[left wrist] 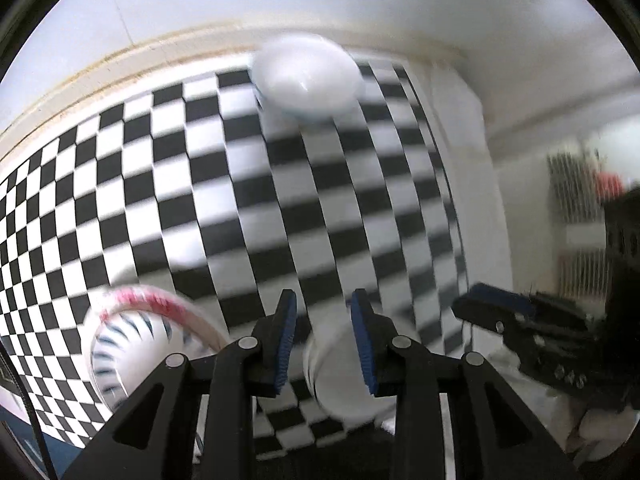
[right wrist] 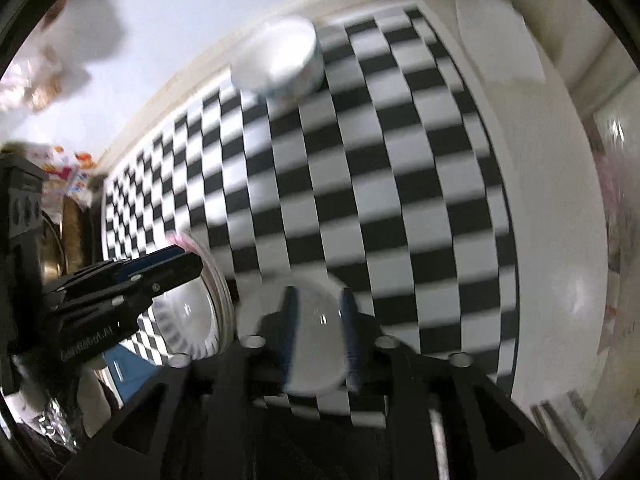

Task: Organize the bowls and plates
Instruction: 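Open both grippers and lift them off the nested bowls, then grasp the rim of the two nested bowls with both grippers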

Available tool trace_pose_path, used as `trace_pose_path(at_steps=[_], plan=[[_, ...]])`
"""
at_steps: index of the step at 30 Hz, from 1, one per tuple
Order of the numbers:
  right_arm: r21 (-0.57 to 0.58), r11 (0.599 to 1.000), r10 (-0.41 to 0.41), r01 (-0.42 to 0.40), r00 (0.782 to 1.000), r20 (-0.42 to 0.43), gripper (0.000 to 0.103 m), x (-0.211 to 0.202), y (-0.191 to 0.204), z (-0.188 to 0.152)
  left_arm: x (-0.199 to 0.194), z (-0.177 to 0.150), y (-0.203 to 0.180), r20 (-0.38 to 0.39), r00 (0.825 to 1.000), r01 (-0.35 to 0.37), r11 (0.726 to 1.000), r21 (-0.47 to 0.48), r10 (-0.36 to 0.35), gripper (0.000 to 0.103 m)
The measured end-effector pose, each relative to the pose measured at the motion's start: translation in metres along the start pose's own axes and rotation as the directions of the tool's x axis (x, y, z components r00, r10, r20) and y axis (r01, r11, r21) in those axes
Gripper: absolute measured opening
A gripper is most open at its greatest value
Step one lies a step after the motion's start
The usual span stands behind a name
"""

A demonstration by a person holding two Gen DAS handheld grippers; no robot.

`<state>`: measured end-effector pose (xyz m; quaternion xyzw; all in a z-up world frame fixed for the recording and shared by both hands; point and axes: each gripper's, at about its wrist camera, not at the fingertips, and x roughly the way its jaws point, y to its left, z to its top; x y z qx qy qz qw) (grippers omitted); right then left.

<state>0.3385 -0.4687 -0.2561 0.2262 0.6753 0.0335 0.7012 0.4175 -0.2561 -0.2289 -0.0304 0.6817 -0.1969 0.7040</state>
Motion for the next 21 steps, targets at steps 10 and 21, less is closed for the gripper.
trace_pose_path(at_steps=[10,21], plan=[[0.009,1.0,0.01,-0.011,0.993,0.117,0.041,0.009,0.003,0.13,0.028,0.113,0.045,0.029,1.0,0.016,0.982,-0.189,-0.011,0.026],[0.024,1.0,-0.018,0.017,0.999,0.046,0.041,0.08,0.006,0.221,0.095,0.159,0.053,-0.079,0.997,-0.036,0.975,-0.219,0.019,0.026]])
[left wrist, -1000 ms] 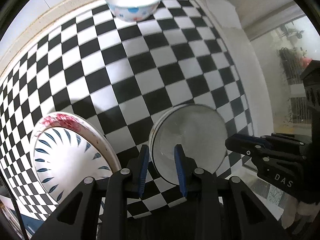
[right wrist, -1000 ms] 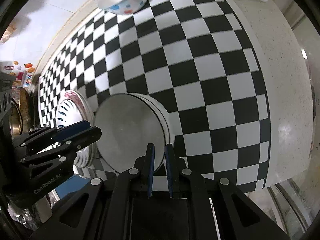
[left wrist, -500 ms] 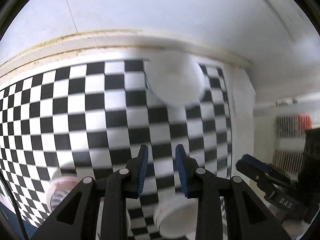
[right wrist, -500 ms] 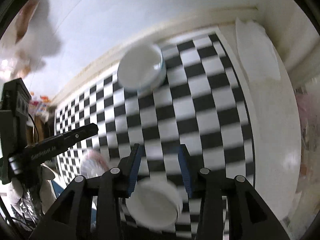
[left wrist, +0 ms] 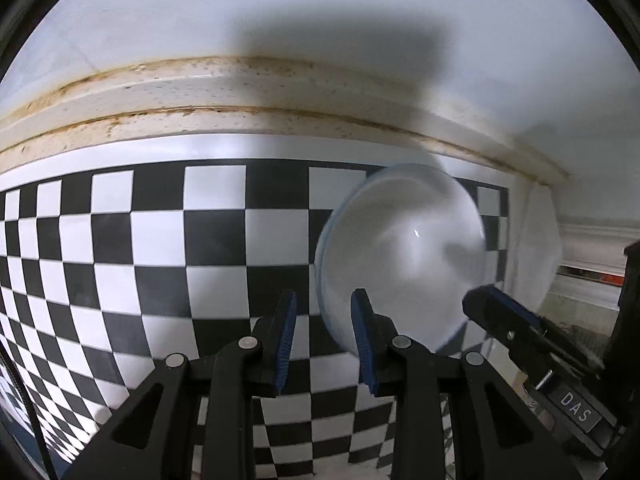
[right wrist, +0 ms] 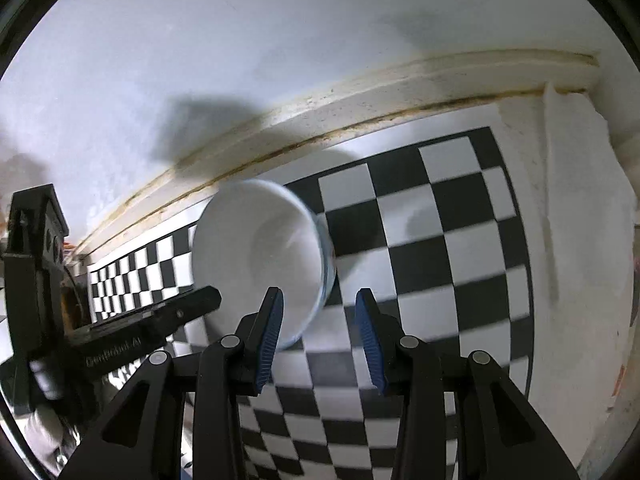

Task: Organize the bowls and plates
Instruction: 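Grasp the rim of the two nested bowls with both grippers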

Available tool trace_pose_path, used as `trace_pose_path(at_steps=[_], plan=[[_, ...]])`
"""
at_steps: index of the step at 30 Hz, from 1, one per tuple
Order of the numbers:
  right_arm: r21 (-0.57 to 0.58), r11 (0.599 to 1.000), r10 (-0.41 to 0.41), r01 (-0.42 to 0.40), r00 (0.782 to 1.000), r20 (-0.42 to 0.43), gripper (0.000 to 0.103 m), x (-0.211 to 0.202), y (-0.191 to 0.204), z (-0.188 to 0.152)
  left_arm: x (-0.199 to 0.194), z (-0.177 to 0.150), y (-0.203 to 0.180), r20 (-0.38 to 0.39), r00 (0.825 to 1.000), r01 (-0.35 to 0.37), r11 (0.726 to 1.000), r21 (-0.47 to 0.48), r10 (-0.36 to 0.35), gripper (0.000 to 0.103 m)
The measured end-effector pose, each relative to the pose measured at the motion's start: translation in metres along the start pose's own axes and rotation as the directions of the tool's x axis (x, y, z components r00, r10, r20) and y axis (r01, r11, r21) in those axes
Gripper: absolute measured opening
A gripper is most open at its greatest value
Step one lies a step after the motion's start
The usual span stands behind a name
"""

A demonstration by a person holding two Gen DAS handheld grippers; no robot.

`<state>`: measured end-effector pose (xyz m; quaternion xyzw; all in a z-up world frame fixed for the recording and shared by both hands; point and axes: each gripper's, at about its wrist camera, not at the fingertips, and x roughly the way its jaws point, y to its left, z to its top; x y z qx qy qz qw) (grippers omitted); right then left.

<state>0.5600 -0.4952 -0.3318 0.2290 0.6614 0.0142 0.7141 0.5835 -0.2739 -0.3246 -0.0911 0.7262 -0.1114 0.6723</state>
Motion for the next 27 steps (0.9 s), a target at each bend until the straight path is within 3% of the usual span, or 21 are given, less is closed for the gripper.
trace_pose_path(at_steps=[5,9,11,16,27], plan=[[-0.003,1.0,-0.025,0.025,0.999,-0.027,0.039,0.027,0.0,0.014,0.012,0.008,-0.003,-0.002,1.0,-0.014,1.0,0.0,0.014,0.026],[-0.01,0.999,-0.04,0.039,0.999,-0.036,0.017,0.04,-0.002,0.017,0.014,0.006,-0.011,0.016,1.0,-0.022,0.999,0.033,0.021,0.019],[-0.013,1.0,-0.022,0.022,0.999,-0.031,0.011,0.043,-0.002,0.017,0.014,0.007,-0.012,0.023,0.999,-0.026,0.999,0.038,0.026,0.019],[-0.054,0.996,-0.068,0.067,0.998,-0.008,0.011,0.041,0.01,0.013,0.009,0.001,-0.011,0.034,0.999,-0.032,0.998,0.047,0.03,0.019],[-0.097,0.993,-0.057,0.061,0.997,0.046,0.01,0.006,0.026,-0.006,-0.032,-0.024,-0.024,0.124,0.992,-0.033,0.995,0.093,0.022,0.019]])
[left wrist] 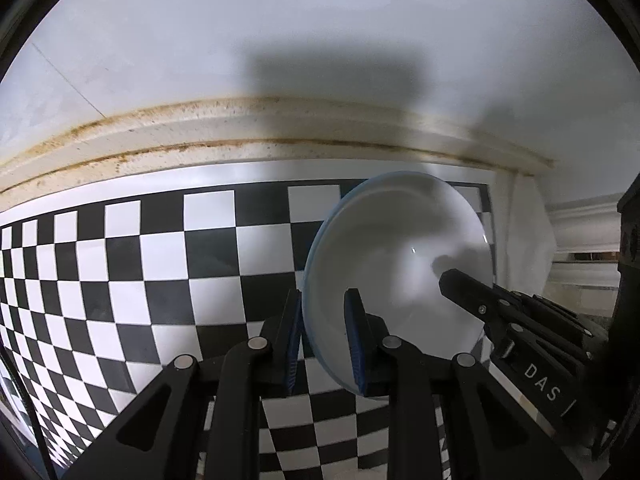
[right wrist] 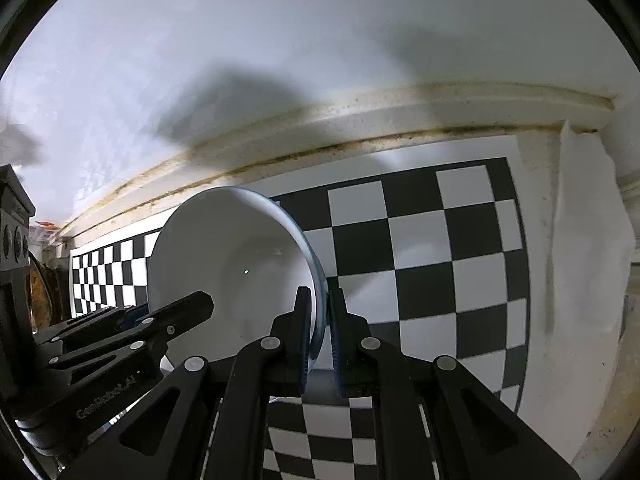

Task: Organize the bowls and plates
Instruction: 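Grasp the rim of the two nested bowls with both grippers, then carry the nested bowls with both grippers and lower them into the dotted bowl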

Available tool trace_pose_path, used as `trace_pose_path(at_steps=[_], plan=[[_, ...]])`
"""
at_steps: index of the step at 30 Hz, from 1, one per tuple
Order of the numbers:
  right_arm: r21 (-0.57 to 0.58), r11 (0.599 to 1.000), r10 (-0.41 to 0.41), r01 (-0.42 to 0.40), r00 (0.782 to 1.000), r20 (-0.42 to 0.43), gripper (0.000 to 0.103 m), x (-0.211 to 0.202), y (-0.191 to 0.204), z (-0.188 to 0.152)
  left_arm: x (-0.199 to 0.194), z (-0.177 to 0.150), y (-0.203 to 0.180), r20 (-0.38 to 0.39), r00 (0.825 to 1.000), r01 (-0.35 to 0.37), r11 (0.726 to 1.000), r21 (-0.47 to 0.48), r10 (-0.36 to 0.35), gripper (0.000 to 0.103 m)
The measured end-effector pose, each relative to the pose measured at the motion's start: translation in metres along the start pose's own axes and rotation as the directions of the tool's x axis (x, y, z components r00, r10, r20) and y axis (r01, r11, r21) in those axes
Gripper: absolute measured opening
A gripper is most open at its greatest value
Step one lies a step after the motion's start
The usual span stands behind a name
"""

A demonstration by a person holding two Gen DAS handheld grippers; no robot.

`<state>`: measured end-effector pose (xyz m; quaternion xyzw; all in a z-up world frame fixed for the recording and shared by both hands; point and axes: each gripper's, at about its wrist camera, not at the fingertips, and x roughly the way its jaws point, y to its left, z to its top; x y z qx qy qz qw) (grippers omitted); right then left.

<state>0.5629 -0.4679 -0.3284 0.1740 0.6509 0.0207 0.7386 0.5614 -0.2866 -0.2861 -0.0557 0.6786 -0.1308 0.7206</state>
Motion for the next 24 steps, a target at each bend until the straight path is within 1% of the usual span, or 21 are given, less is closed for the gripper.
trace_pose_path(at_steps=[6,9,14,18,23,24], plan=[[0.0,1.0,0.009,-0.009,0.999,0.054,0.01,-0.036,0.016,-0.028,-0.039,-0.022,-0.009,0.045,0.998,0.034,0.999,0.033,-0.035,0.019],[0.006,1.0,0.014,-0.014,0.997,0.08,0.01,-0.054,0.021,-0.046,-0.062,-0.04,-0.015,0.072,0.996,0.042,0.997,0.064,-0.046,0.019],[0.012,1.0,0.014,-0.016,0.992,0.129,0.011,-0.096,0.026,-0.09,-0.091,-0.076,-0.02,0.099,0.993,0.054,0.992,0.112,-0.065,0.019],[0.016,1.0,0.008,-0.011,0.987,0.158,0.011,-0.129,0.018,-0.122,-0.111,-0.106,-0.028,0.107,0.991,0.063,0.987,0.149,-0.079,0.019],[0.026,1.0,-0.008,0.004,0.984,0.177,0.011,-0.154,0.018,-0.173,-0.119,-0.144,-0.033,0.101,0.991,0.067,0.981,0.182,-0.086,0.019],[0.027,1.0,-0.01,0.005,0.985,0.175,0.011,-0.155,0.017,-0.179,-0.119,-0.151,-0.033,0.096,0.992,0.069,0.98,0.185,-0.087,0.019]])
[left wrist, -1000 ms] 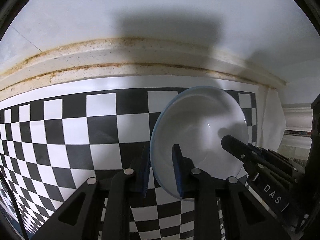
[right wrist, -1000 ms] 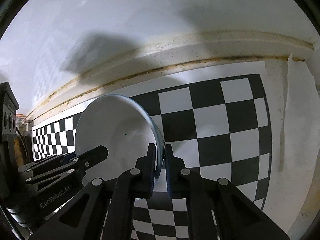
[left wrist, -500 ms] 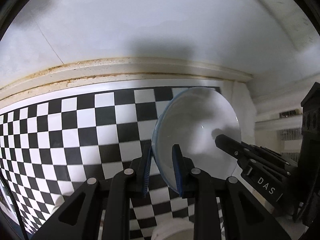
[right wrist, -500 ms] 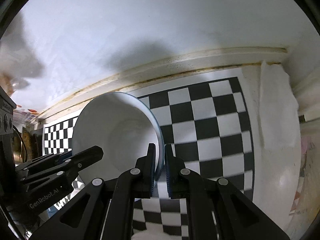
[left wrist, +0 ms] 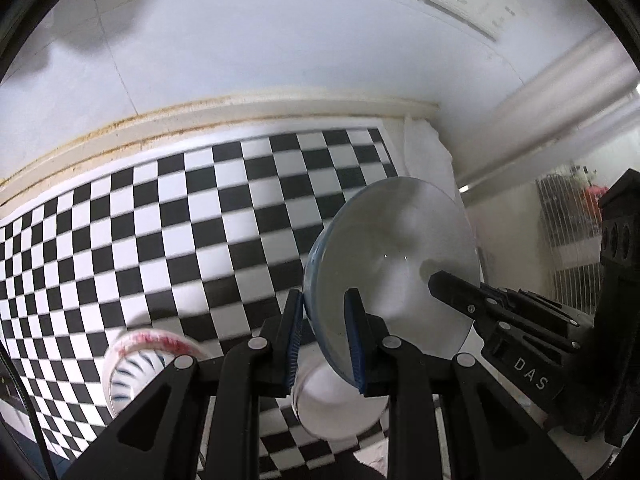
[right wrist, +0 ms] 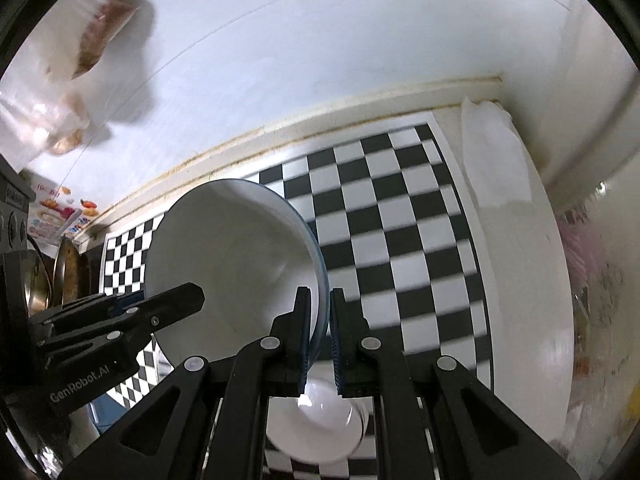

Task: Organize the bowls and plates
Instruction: 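Carry the nested bowls with both grippers and lower them into the dotted bowl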

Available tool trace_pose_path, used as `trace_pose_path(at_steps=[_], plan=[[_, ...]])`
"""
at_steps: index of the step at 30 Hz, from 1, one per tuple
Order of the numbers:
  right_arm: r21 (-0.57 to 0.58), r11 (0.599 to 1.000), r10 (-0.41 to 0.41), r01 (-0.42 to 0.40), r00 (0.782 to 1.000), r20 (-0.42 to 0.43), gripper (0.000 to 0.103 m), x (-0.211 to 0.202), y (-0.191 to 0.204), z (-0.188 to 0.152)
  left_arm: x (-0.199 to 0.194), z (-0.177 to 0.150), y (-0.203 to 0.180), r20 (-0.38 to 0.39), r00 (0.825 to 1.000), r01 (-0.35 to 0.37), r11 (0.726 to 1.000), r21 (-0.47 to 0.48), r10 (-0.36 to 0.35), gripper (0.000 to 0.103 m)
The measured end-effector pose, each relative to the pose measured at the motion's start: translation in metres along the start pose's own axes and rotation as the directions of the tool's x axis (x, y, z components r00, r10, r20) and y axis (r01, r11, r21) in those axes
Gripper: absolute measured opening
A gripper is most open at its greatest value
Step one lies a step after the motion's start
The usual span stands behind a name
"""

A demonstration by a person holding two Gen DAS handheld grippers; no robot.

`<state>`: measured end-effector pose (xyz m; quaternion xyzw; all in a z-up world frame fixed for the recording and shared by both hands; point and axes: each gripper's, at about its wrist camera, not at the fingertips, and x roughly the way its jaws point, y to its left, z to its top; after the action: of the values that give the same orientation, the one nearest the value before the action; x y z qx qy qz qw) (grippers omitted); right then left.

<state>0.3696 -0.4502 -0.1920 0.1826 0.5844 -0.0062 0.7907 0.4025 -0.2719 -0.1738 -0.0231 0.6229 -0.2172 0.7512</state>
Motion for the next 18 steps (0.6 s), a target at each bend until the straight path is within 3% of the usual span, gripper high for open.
trace_pose_path(at_steps=[10,18], plan=[[0.042,0.999,-0.002,0.006,0.997,-0.078,0.011,0.009,-0.014,-0.086,0.016,-0.066,-0.002,-0.077,0.997,0.007,1.0,0.001,-0.007,0.019],[0.048,0.999,-0.013,0.019,0.991,-0.132,0.011,0.032,-0.022,-0.124,0.043,-0.094,0.001,-0.14,0.99,-0.013,1.0,-0.006,0.012,0.019]])
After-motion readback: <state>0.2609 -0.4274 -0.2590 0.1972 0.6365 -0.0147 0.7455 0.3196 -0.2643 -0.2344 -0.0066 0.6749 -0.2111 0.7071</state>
